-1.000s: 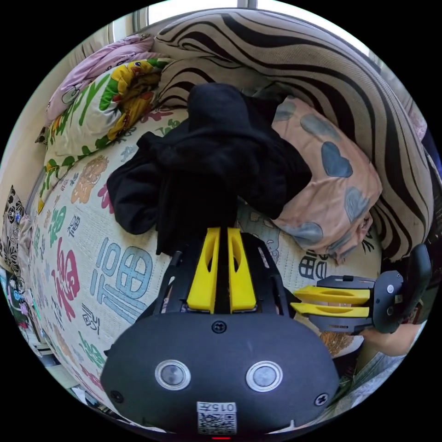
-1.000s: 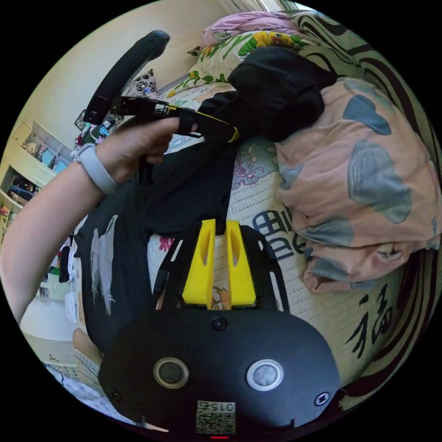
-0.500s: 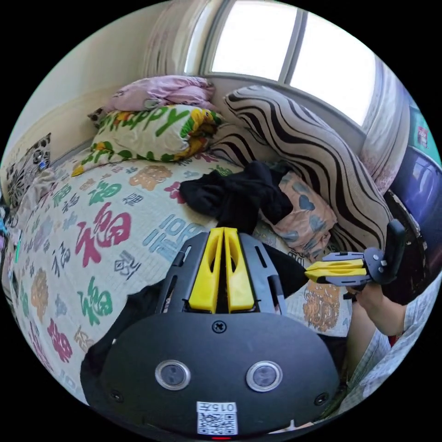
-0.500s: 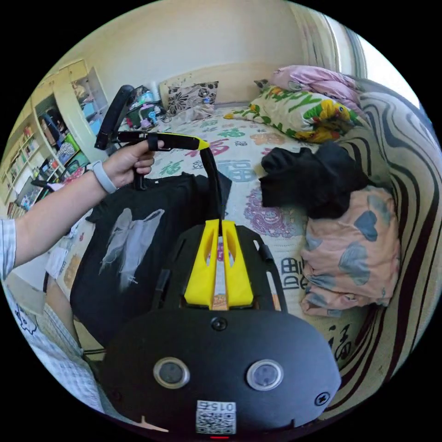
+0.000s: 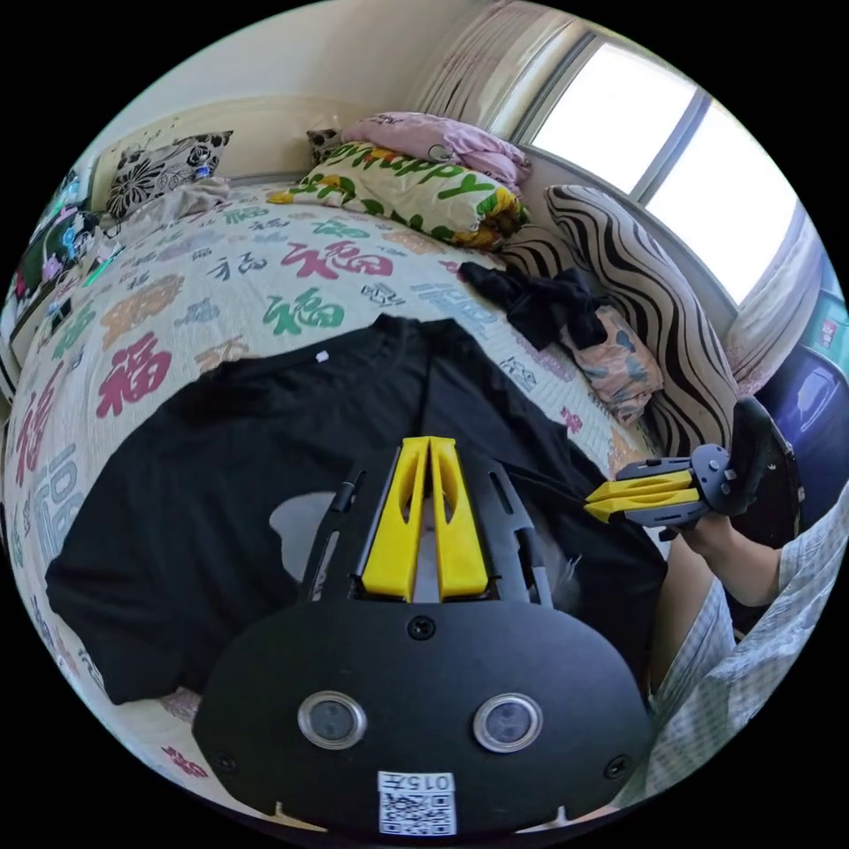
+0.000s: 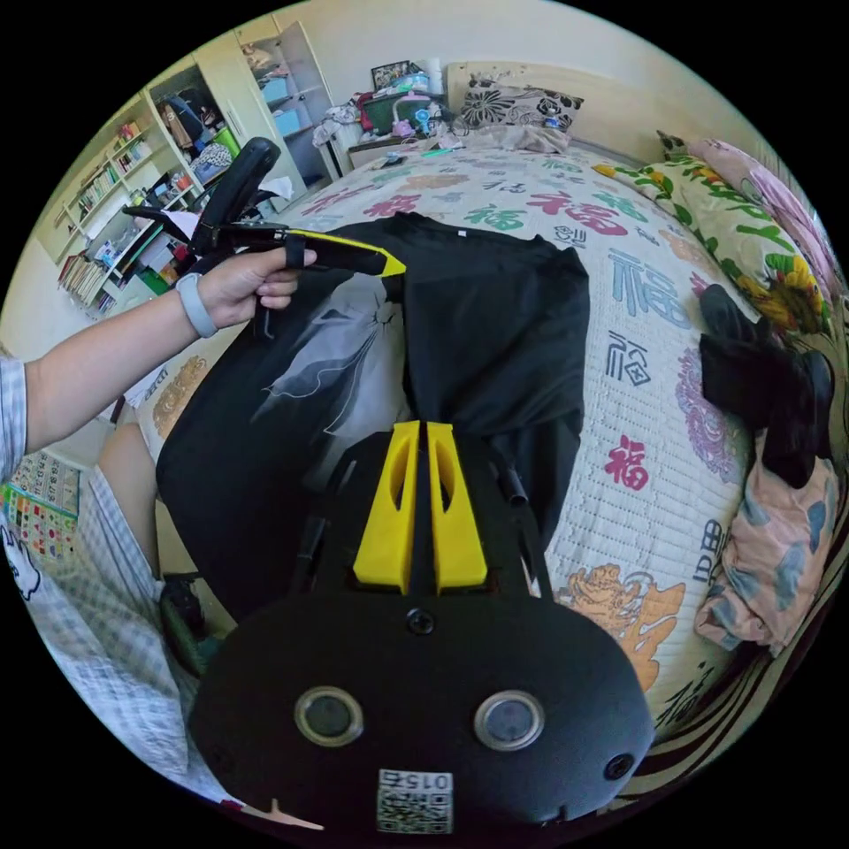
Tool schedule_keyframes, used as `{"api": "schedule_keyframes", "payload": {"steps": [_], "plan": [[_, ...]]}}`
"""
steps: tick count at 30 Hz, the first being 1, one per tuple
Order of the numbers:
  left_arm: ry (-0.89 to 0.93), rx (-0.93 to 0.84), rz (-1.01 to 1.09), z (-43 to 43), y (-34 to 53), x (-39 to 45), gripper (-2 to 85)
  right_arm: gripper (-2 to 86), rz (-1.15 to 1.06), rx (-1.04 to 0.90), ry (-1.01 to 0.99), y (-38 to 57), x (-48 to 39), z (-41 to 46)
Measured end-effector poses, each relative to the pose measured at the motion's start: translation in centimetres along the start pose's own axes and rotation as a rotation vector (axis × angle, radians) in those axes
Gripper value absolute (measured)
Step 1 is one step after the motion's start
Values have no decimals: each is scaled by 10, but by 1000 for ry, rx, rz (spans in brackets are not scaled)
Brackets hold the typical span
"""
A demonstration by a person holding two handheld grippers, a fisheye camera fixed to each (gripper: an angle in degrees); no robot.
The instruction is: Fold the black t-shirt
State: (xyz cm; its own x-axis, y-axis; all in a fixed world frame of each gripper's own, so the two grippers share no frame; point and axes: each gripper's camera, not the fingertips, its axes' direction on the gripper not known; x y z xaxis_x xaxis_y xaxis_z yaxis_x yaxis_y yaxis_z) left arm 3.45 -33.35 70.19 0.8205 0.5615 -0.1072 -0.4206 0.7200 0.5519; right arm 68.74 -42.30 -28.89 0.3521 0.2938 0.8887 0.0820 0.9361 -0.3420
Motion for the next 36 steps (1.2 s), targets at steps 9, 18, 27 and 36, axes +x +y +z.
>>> {"api": "schedule_keyframes", "payload": {"steps": [9,18,27,36], "plan": [[9,12,91,-8,-16,5,12,-1,54,95,6,-14,20,-8],[0,-189,152,61,-45,-3,11,-8,93,-58,-21,-35,32,51],[22,-108,136,26,-145,-23,70,63,194,133,115,-44,93,21],[91,-183,-15,97,-222,-34,30,21,143,30,67,-89,107,78]]}}
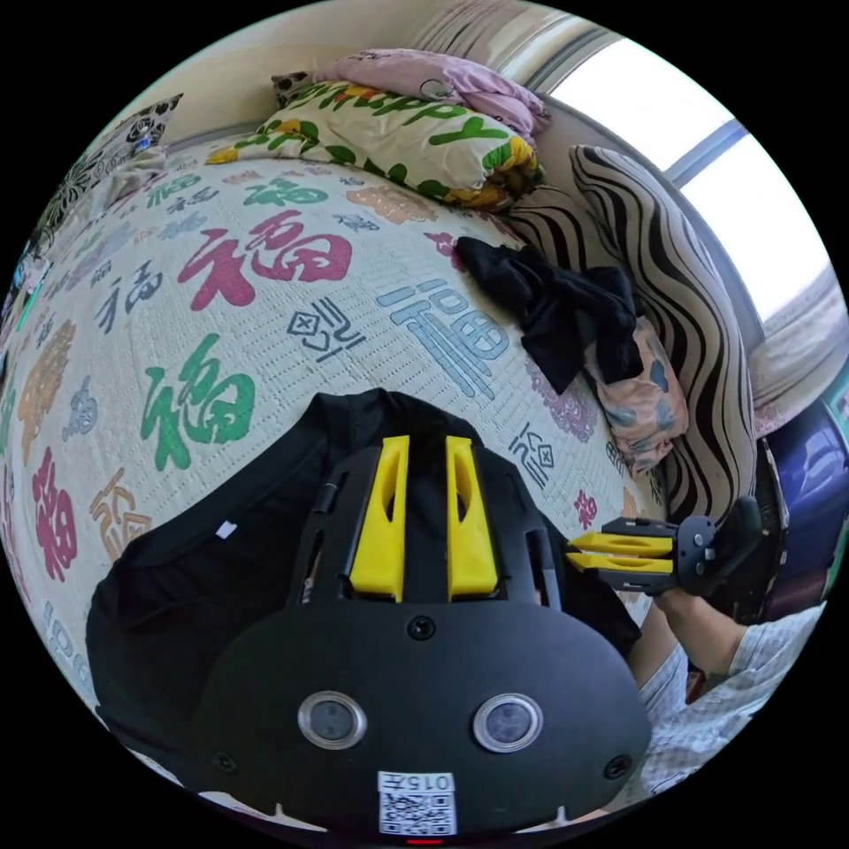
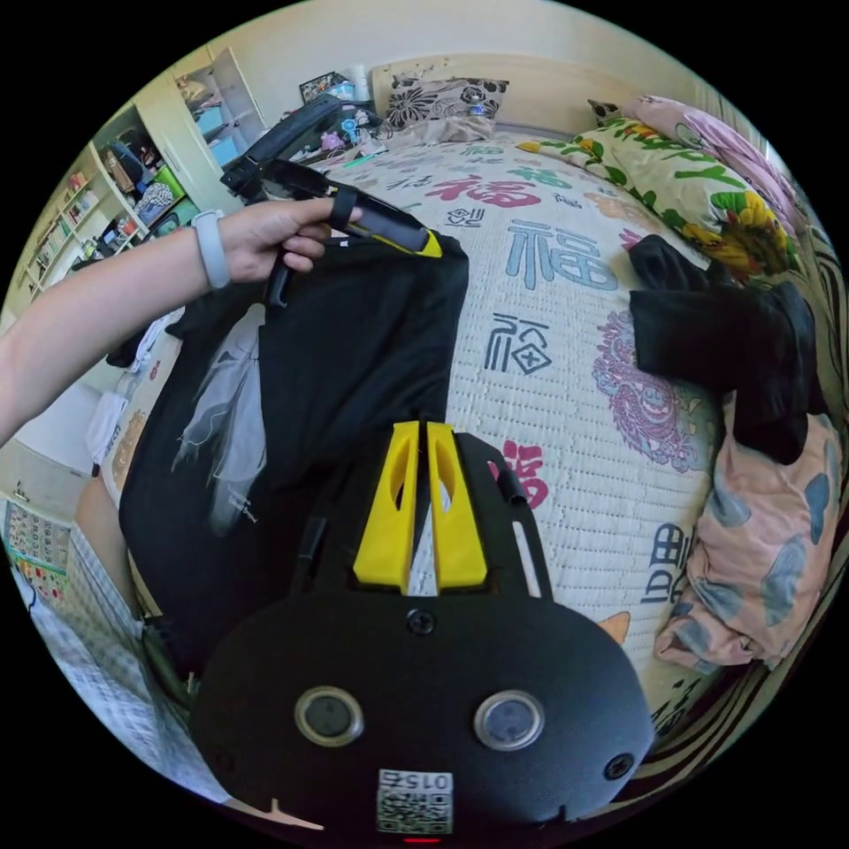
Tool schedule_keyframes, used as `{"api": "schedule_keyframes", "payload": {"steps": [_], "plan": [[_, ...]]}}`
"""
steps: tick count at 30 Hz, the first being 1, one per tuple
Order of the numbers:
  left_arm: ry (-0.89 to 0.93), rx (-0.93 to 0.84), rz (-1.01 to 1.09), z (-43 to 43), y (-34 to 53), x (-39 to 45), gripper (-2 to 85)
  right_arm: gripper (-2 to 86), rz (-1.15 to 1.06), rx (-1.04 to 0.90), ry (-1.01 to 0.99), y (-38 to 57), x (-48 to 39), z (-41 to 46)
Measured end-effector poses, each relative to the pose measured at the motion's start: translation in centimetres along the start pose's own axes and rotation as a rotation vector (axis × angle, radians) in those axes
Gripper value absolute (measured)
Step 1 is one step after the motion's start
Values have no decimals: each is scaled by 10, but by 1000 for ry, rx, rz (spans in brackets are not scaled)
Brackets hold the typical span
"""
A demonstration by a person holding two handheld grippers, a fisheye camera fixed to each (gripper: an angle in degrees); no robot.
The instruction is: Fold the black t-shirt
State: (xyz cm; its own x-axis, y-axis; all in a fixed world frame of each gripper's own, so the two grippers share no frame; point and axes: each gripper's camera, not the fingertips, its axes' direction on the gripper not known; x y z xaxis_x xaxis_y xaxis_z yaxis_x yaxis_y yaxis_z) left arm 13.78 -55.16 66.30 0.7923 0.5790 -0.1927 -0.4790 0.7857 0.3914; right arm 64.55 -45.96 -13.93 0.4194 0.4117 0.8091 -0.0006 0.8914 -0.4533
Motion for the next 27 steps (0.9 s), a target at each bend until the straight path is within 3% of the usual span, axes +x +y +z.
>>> {"api": "schedule_keyframes", "payload": {"steps": [7,14,19,27], "plan": [[45,54,-61,-25,-13,-16,2,-5,116,50,39,2,18,9],[38,99,-83,-79,4,-22,51,43,162,68,23,-8,17,20],[-33,220,9,-177,73,5,52,64,102,139,-14,-11,-8,7],[-89,104,48,-229,182,35,41,23,-78,-14,-136,-42,-89,68]]}}
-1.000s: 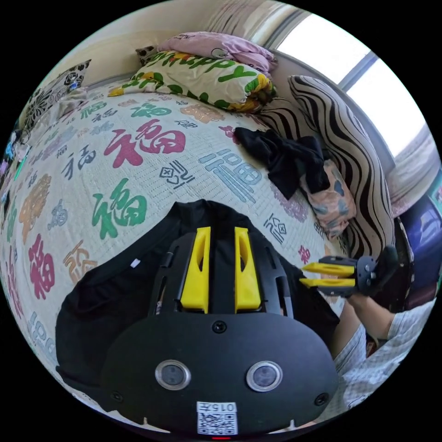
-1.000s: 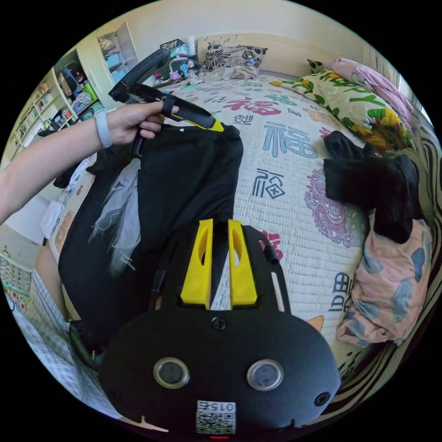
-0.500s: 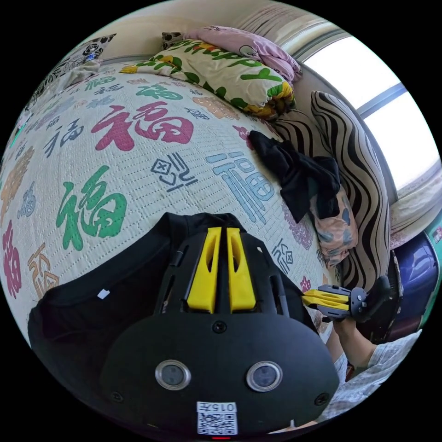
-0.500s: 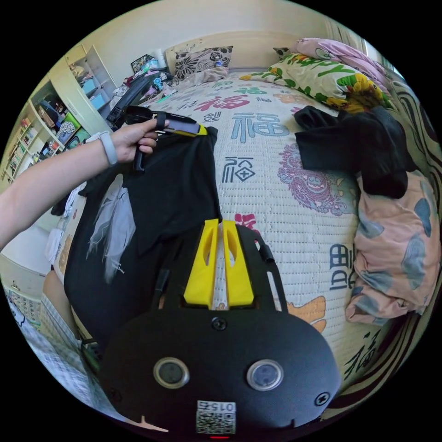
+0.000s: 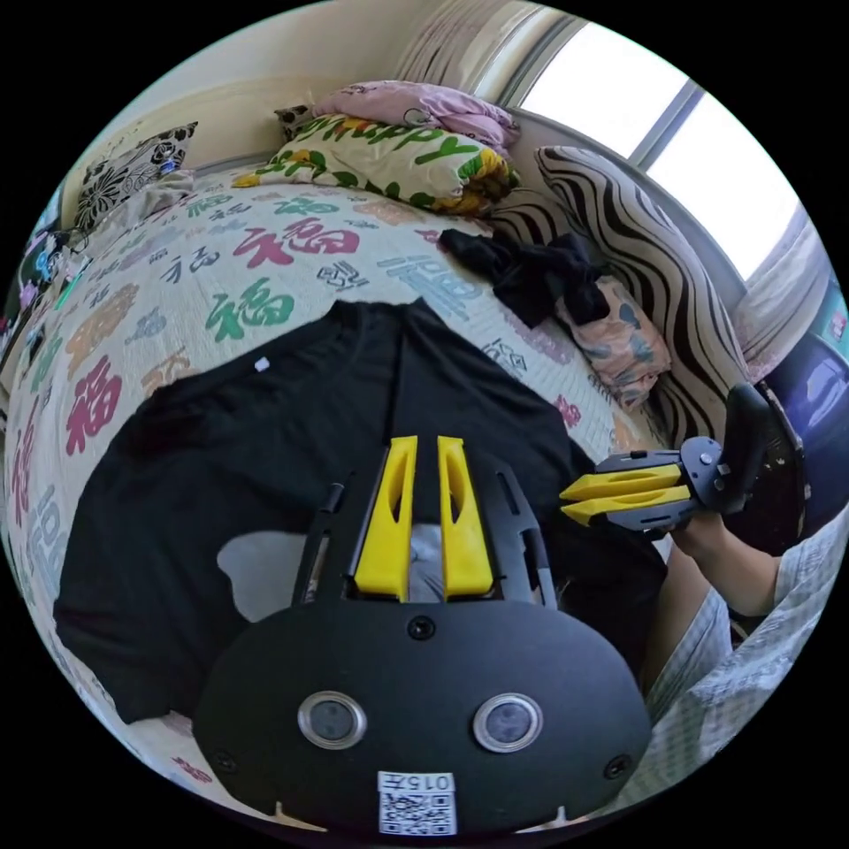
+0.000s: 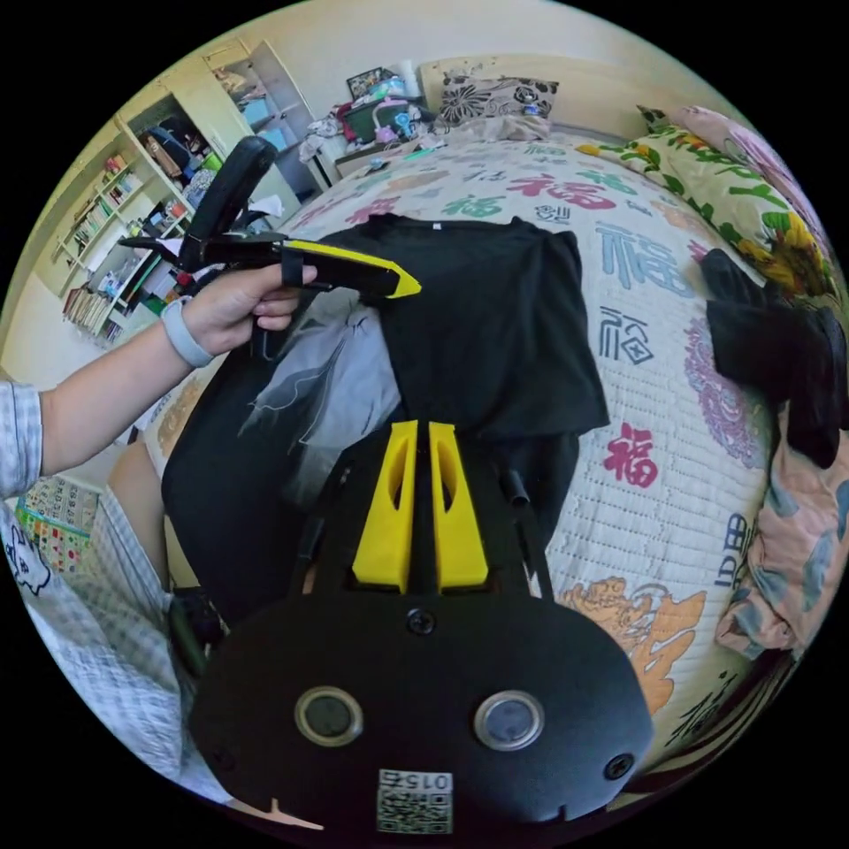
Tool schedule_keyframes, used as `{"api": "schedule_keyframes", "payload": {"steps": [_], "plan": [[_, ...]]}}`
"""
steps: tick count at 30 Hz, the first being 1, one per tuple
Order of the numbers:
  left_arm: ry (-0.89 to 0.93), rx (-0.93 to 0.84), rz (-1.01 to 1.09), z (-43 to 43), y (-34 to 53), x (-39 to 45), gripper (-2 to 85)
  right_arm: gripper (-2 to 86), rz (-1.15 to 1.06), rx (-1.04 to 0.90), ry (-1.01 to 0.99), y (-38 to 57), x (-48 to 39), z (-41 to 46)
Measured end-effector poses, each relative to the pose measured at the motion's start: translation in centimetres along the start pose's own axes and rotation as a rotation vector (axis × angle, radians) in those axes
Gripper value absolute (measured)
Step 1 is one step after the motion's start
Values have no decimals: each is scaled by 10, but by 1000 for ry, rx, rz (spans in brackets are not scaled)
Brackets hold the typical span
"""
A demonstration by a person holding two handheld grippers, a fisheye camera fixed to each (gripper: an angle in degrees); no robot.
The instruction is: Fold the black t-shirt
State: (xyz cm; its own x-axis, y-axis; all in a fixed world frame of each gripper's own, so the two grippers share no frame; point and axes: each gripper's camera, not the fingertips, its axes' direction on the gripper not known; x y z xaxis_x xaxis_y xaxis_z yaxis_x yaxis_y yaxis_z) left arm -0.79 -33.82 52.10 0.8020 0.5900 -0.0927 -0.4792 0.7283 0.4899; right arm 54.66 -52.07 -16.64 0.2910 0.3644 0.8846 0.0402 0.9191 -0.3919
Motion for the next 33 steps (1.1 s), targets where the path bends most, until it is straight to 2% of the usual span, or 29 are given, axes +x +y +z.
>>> {"api": "schedule_keyframes", "payload": {"steps": [3,8,11,15,17,19,23,25,28,33], "plan": [[-58,-6,-33,-23,25,-9,31,9,-8,-36,43,-2,-12,22],[-46,150,-173,-116,78,-30,47,49,-3,-63,-18,-18,-24,17],[-67,346,-383,-208,151,-64,59,47,-60,-29,10,-40,-45,7],[-281,530,-783,-325,285,-129,77,49,-156,5,-28,-93,-88,7],[-289,583,-936,-355,334,-165,84,49,-206,14,-31,-118,-111,15],[-223,627,-1048,-374,370,-209,96,49,-247,9,-38,-144,-135,27],[-174,659,-1085,-388,371,-255,99,49,-325,-30,-75,-201,-191,63],[-144,615,-1151,-389,377,-279,55,50,-361,-47,-70,-225,-214,77],[-113,711,-1164,-418,408,-270,8,53,-405,-84,-81,-270,-248,102],[-25,765,-1162,-429,453,-251,-4,61,-468,-163,-72,-366,-312,165]]}}
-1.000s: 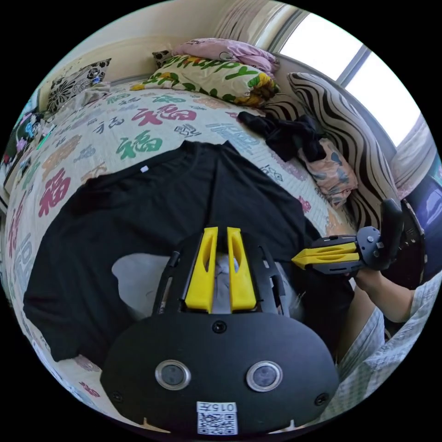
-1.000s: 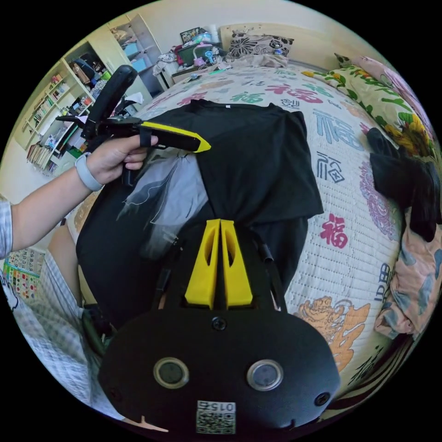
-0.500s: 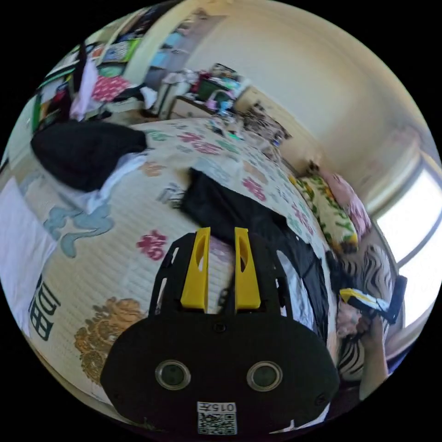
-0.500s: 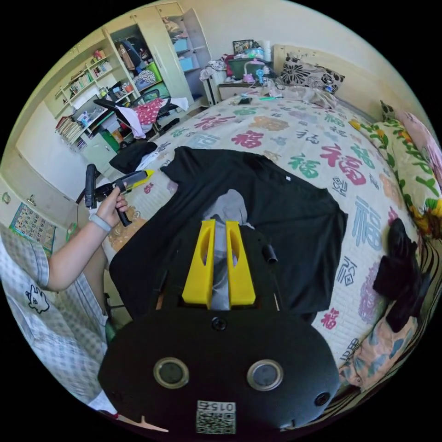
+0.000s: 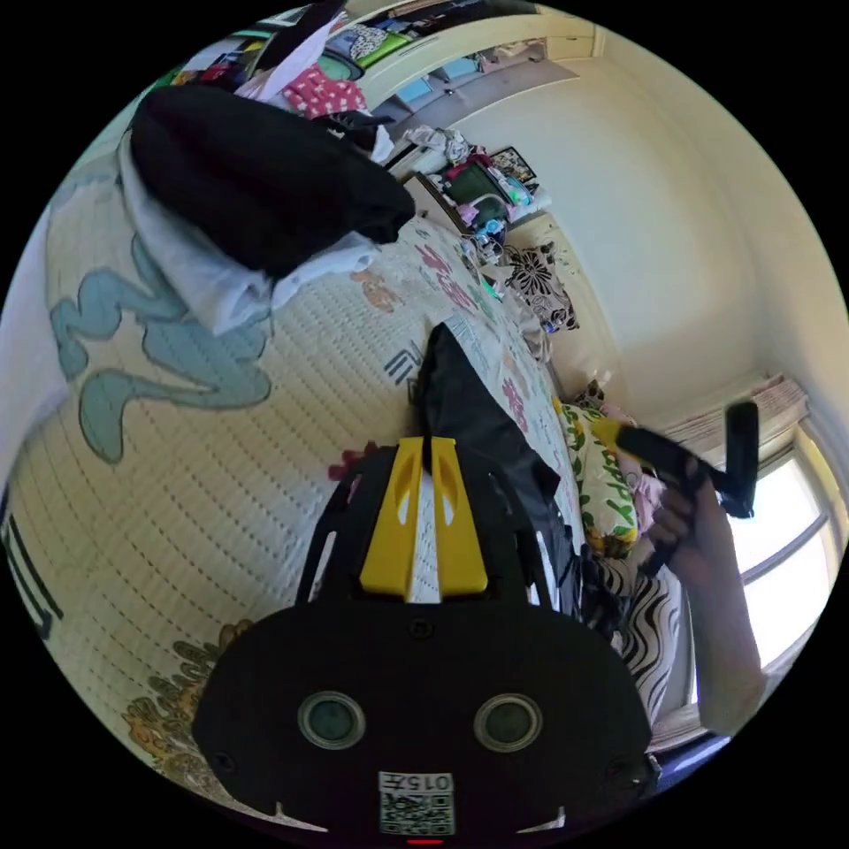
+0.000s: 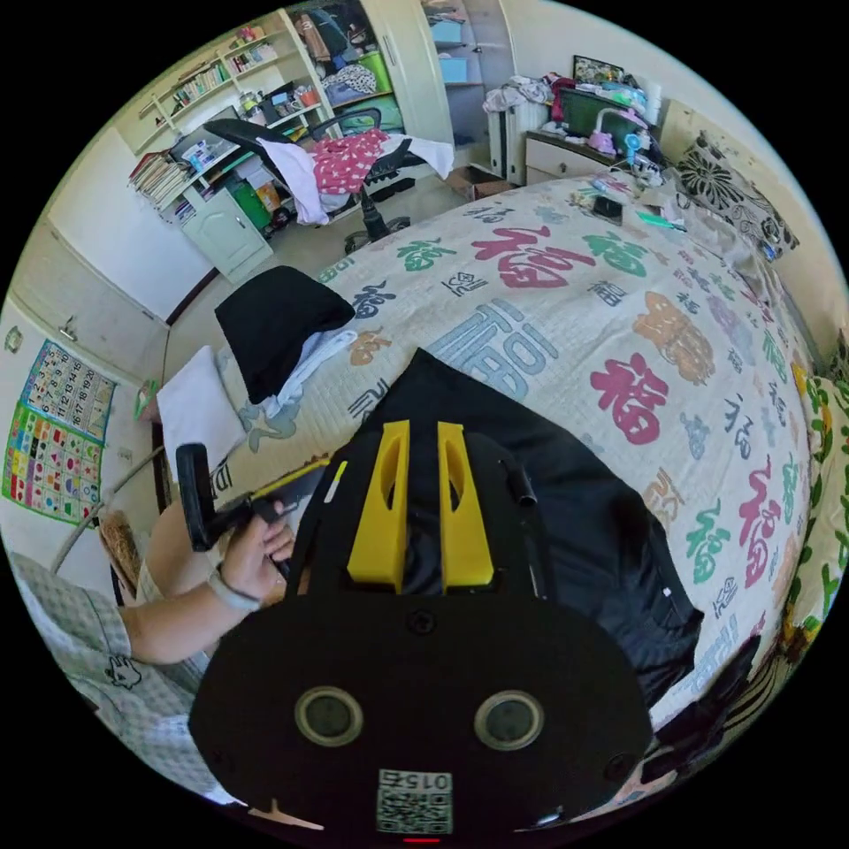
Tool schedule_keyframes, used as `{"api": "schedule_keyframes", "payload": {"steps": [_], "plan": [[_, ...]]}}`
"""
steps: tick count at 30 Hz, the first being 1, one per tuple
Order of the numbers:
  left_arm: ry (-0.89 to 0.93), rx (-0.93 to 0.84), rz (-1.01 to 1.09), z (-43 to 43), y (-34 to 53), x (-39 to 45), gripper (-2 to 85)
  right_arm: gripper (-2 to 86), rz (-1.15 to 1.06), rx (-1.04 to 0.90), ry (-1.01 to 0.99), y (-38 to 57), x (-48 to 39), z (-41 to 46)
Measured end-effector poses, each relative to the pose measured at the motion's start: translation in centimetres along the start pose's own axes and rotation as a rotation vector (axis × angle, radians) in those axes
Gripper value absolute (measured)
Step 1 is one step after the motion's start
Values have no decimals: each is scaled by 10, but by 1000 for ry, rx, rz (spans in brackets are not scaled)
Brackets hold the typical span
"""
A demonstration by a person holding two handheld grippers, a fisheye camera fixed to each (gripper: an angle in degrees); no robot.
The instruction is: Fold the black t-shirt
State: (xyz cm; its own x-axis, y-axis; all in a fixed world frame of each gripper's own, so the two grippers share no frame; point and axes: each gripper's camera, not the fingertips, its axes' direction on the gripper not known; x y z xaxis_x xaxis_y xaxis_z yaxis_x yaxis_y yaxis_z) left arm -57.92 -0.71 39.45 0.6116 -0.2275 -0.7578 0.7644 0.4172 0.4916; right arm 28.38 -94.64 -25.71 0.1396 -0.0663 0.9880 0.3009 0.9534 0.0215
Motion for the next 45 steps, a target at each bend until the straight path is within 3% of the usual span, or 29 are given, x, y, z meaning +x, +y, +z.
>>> {"api": "schedule_keyframes", "payload": {"steps": [3,9,13,19,26,30,37,43,45], "plan": [[100,24,-52,-12,0,-17,-5,73,16,-102,-24,-68,-2,42],[105,9,-48,-27,-8,-8,-5,87,102,-299,-13,-149,-3,116],[97,-10,-35,-31,-9,4,-5,12,153,-298,66,-162,7,122],[114,-21,44,-39,-5,38,-5,-8,207,-179,-109,-162,43,73],[187,-58,417,-46,22,158,-5,-9,294,115,-200,-79,122,-79],[164,-143,710,-16,86,248,-4,-8,413,184,-176,1,166,-133],[39,-366,919,77,202,298,3,-4,594,155,-175,95,217,-133],[-20,-544,955,136,245,303,43,17,672,94,-215,134,238,-121],[21,-622,963,144,249,306,53,63,659,27,-205,143,242,-127]]}}
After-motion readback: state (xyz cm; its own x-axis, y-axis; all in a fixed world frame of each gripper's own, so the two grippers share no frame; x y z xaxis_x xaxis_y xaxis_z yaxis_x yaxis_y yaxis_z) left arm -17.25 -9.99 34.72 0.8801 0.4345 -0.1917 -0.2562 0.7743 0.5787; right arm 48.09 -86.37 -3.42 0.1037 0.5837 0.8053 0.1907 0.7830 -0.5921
